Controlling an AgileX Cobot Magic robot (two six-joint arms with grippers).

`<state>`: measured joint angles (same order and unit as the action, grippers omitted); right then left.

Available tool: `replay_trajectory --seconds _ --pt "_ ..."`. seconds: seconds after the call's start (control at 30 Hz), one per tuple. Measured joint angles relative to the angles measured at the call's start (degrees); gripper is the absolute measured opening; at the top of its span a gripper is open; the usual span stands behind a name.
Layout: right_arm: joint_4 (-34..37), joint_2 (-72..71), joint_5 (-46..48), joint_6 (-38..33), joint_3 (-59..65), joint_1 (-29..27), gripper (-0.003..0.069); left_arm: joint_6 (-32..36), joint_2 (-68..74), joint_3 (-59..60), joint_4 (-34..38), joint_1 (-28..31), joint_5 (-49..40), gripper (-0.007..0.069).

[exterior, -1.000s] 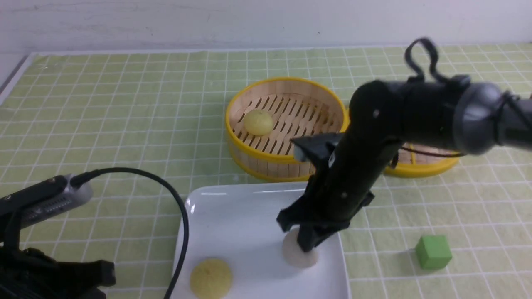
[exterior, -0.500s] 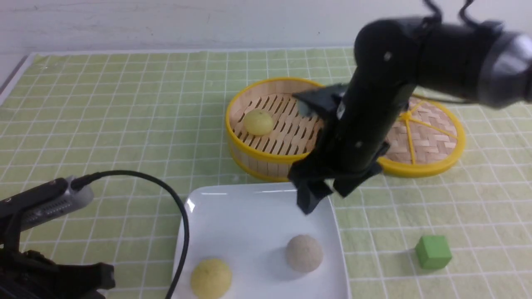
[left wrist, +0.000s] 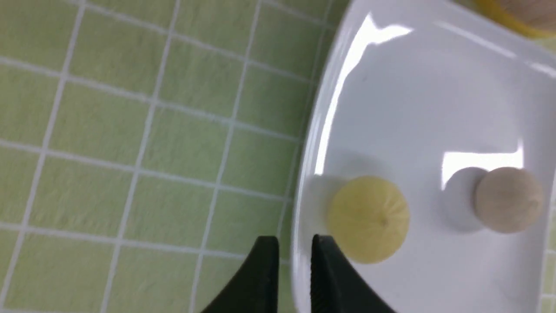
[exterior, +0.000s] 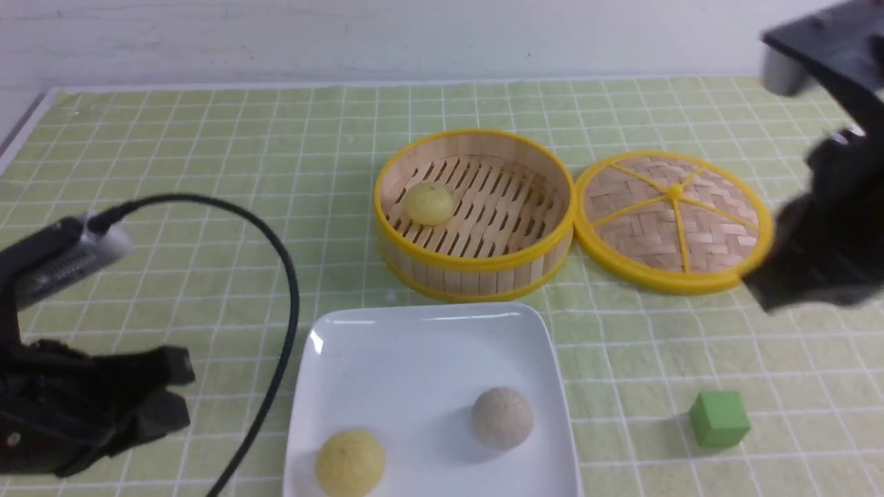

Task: Put the steamed buns into the plate on the green tablecloth.
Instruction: 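Reach into the bamboo steamer and grasp a bun with the left gripper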

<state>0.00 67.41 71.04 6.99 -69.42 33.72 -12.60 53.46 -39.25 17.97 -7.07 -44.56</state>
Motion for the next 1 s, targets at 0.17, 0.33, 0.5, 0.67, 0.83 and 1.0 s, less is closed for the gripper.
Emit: replay_trajectory --seconds 0.17,0.33,0.5,0.67,0.83,1.0 --pt "-0.86 -11.03 -6.48 0.48 12.73 0.0 -0.0015 8.02 5.89 -10.43 2.18 -0.89 -0.51 0.0007" --pt "-0.99 -18.61 -20.25 4.04 25.27 0.0 -0.0011 10.93 21.03 -24.64 5.65 -6.82 -4.32 0.0002" --pt "-1.11 -18.83 -23.05 4.47 28.63 0.0 -0.001 10.95 35.92 -36.72 4.86 -11.42 -4.75 0.0057" --pt "-1.71 -18.04 -24.12 4.47 28.96 0.0 -0.0007 10.95 53.2 -54.25 3.74 -13.12 -7.11 0.0215" --pt "-2.27 -17.82 -24.5 4.47 29.12 0.0 -0.0006 10.95 65.34 -68.58 2.95 -13.13 -11.69 0.0356" --pt "-2.42 -17.82 -25.58 4.47 29.12 0.0 0.0001 10.95 78.53 -85.84 1.26 -13.24 -15.89 0.0435"
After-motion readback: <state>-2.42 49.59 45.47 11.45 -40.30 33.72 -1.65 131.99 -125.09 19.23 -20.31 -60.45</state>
